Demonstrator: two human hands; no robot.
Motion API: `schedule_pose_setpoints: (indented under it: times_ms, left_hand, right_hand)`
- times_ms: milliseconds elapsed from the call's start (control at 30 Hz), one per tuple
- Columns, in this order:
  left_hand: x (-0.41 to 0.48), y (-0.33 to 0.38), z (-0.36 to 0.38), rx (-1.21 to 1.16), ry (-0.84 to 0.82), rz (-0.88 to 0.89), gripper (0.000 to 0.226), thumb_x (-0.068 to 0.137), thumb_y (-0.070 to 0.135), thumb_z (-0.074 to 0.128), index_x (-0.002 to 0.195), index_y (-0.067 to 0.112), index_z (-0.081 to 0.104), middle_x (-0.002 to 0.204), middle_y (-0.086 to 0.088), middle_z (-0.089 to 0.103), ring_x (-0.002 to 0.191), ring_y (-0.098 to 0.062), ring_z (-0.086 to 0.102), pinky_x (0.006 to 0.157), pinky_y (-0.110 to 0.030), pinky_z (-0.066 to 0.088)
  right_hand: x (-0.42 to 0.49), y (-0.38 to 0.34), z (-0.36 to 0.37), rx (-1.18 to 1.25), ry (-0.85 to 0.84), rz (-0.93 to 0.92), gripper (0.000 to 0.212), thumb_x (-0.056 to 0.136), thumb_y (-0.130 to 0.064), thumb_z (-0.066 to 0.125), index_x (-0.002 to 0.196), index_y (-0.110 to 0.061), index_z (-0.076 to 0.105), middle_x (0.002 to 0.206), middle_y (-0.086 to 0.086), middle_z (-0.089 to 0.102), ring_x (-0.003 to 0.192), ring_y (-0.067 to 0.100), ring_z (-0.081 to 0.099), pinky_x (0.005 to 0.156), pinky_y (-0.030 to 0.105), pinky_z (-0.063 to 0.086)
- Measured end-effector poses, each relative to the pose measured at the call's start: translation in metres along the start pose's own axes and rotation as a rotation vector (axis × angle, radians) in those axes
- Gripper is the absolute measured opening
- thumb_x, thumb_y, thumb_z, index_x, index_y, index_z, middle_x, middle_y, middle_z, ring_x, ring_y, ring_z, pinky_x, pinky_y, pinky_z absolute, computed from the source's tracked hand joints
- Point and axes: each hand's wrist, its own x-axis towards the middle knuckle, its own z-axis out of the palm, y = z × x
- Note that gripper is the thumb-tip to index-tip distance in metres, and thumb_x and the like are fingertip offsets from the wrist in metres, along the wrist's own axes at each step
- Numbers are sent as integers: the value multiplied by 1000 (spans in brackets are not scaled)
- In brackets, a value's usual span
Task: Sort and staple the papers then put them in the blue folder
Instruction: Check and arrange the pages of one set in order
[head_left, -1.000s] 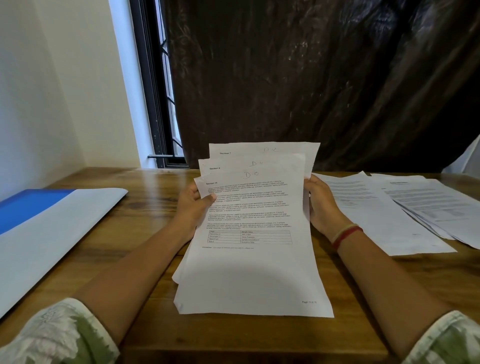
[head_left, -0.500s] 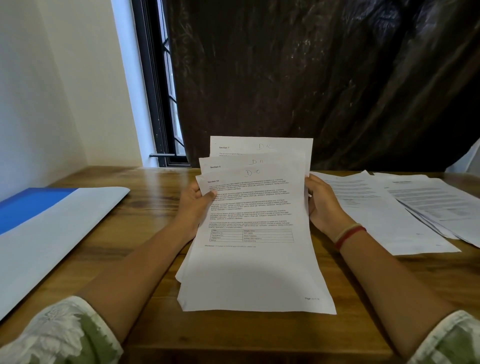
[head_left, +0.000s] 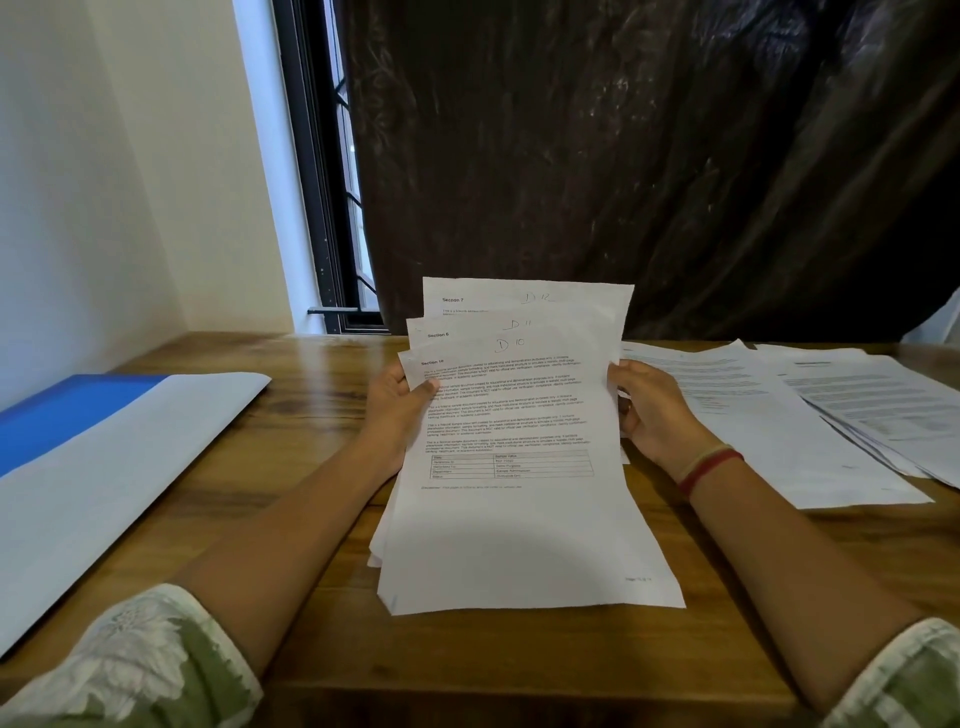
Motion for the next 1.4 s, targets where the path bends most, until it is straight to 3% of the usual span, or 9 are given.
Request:
schedule_pose_setpoints:
  times_ms: [100, 267, 400, 533, 800, 967, 1200, 1300, 1400]
  left_hand:
    - [1, 0, 1, 14, 19, 1, 32, 90, -7, 57, 120, 2, 57, 111, -10, 68, 91, -19, 68, 63, -28, 60]
    - [1, 0, 2, 105, 28, 5, 31, 90, -7, 57, 120, 3, 57, 110, -7, 68, 85, -14, 67, 59, -25, 58]
    - [1, 0, 3, 114, 9, 3, 32, 91, -8, 55, 122, 1, 56, 102, -3, 67, 83, -13, 67, 56, -22, 57]
    - [2, -1, 3, 86, 14, -8, 35, 91, -11, 53, 125, -3, 53, 117, -15, 65, 88, -19, 67, 58, -26, 59]
    - [4, -1, 2, 76, 31, -36, 36, 90, -11, 55, 123, 1, 55, 114, -12, 67, 100, -27, 67, 61, -28, 59]
    - [2, -1, 2, 68, 32, -29, 26, 89, -10, 57, 112, 2, 56, 110, -13, 67, 90, -24, 68, 57, -27, 58]
    - [8, -2, -1, 43, 6, -11, 18, 84, -14, 62, 83, 4, 57, 115, -24, 63, 104, -39, 64, 83, -46, 57]
    - [11, -4, -3, 27, 3, 16, 26, 84, -16, 60, 75, 8, 55, 116, -24, 63, 107, -40, 62, 91, -53, 52]
    - [9, -3, -1, 7, 17, 47, 33, 84, -18, 57, 67, 9, 51, 89, -15, 64, 88, -33, 62, 77, -40, 56]
  right_hand:
    - [0, -4, 2, -63, 25, -35, 11, 94, -26, 61, 85, -19, 60, 92, 5, 68, 103, 37, 62, 100, 49, 47]
    - [3, 0, -1, 29, 35, -109, 15, 97, -12, 53, 83, -17, 58, 85, 4, 61, 81, 20, 60, 71, 28, 50]
    - [0, -4, 1, -65, 14, -87, 14, 94, -25, 60, 82, -19, 60, 88, 4, 67, 95, 33, 59, 94, 43, 49]
    - [-2, -3, 1, 63, -10, -55, 17, 97, -27, 56, 85, -18, 63, 85, 0, 69, 96, 30, 58, 86, 39, 44]
    - [-4, -4, 0, 85, -43, -9, 16, 98, -25, 53, 88, -17, 63, 95, 6, 69, 91, 27, 62, 103, 46, 44]
    - [-2, -5, 0, 58, -46, -6, 19, 97, -26, 55, 80, -19, 62, 89, 6, 69, 94, 32, 57, 108, 50, 40]
    - [-6, 0, -4, 219, -175, -48, 19, 97, -28, 50, 86, -21, 63, 70, -3, 70, 76, 20, 60, 67, 28, 49]
    - [-3, 2, -6, 261, -216, -58, 30, 99, -42, 42, 92, -25, 66, 80, -5, 75, 71, 18, 71, 65, 29, 55]
    - [1, 2, -7, 304, -172, 13, 46, 96, -58, 35, 111, -26, 64, 105, -1, 73, 91, 22, 71, 62, 30, 57]
